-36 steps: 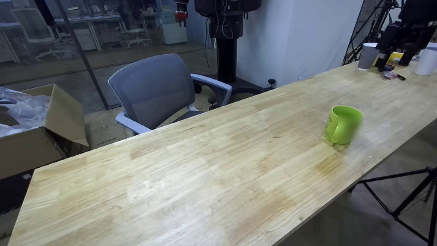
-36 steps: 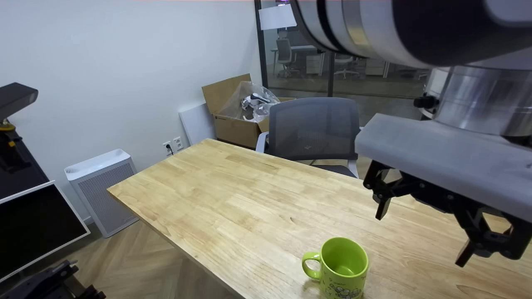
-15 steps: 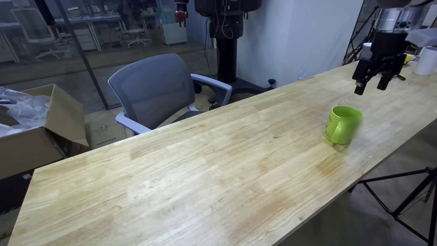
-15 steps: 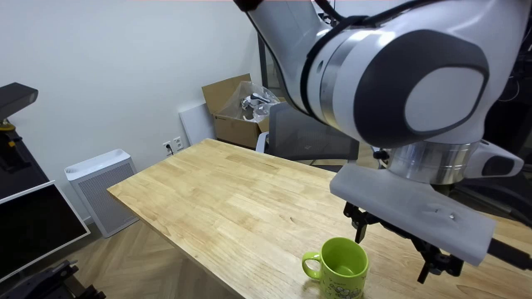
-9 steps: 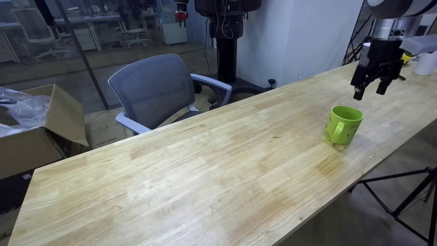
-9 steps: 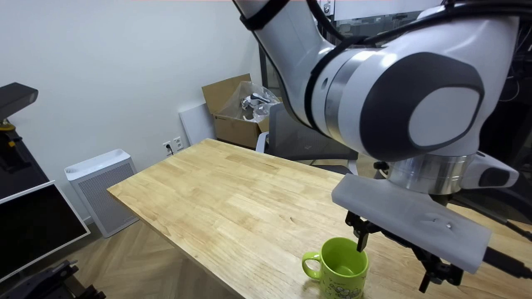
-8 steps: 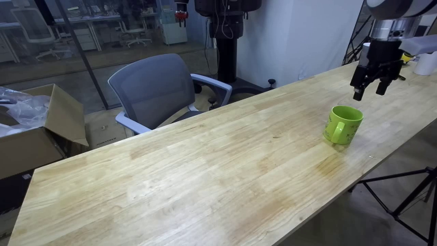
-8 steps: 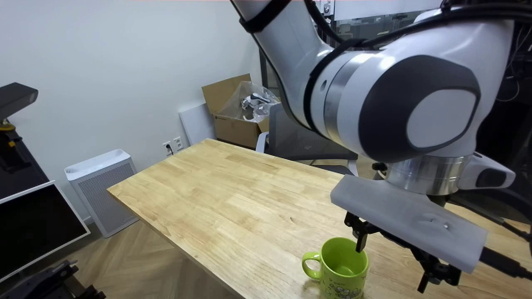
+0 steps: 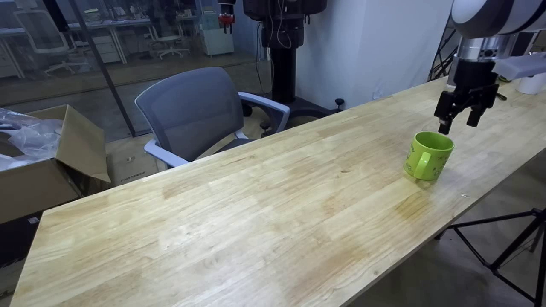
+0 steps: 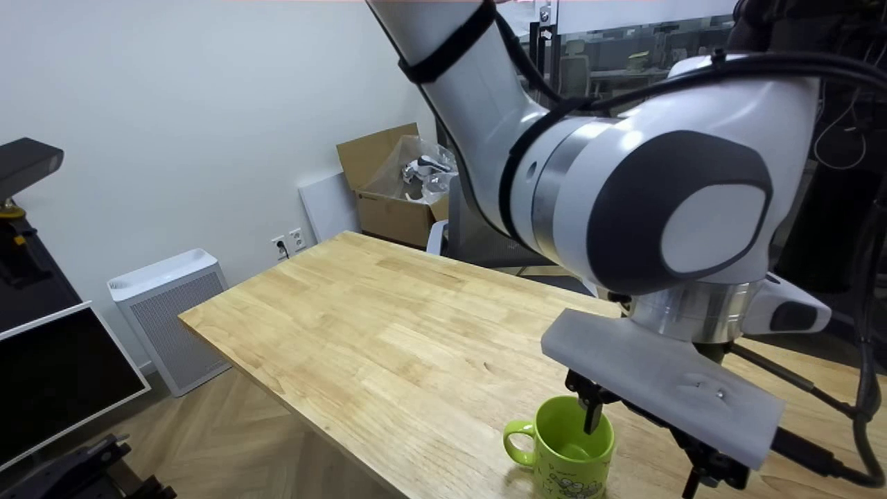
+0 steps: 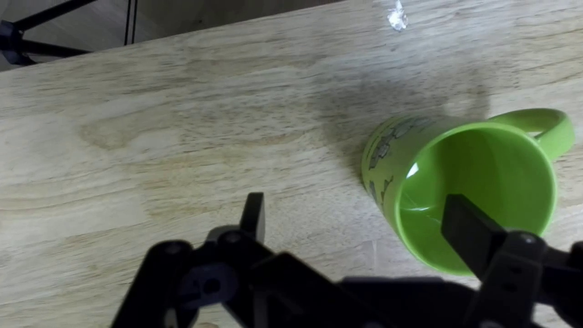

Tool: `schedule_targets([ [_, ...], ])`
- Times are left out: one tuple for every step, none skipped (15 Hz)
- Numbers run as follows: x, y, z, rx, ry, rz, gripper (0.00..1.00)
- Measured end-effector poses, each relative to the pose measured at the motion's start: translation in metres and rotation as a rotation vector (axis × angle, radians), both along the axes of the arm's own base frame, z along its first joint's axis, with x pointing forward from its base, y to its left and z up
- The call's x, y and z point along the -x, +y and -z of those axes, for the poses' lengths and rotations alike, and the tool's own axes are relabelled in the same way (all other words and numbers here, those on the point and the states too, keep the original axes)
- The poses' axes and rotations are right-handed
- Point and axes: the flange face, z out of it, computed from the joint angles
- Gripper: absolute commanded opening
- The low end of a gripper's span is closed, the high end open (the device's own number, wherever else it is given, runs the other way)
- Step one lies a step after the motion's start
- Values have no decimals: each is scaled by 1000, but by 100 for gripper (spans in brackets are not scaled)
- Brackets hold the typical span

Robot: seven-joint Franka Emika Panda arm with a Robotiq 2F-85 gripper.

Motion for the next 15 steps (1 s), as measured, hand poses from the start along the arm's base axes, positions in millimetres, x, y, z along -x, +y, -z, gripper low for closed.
schedule_targets([
  [1, 0, 3, 1, 5, -1, 100],
  [1, 0, 7, 3, 12, -2, 100],
  [2, 1, 10, 5, 18, -1, 100],
  [3, 1, 14, 7, 22, 0, 100],
  [3, 1, 17, 8, 25, 0, 100],
  [4, 1, 19, 10, 28, -1, 100],
  [4, 1, 22, 12, 32, -3, 100],
  [5, 1, 24, 13, 36, -4, 100],
  [5, 1, 25, 14, 38, -4, 100],
  [5, 2, 27, 15, 41, -3, 100],
  [6, 2, 28, 16, 43, -4, 94],
  [6, 2, 29, 18, 46, -5, 73],
  [6, 2, 30, 19, 49, -7, 69],
  [6, 2, 31, 19, 50, -8, 69],
  [6, 2, 32, 20, 51, -9, 63],
])
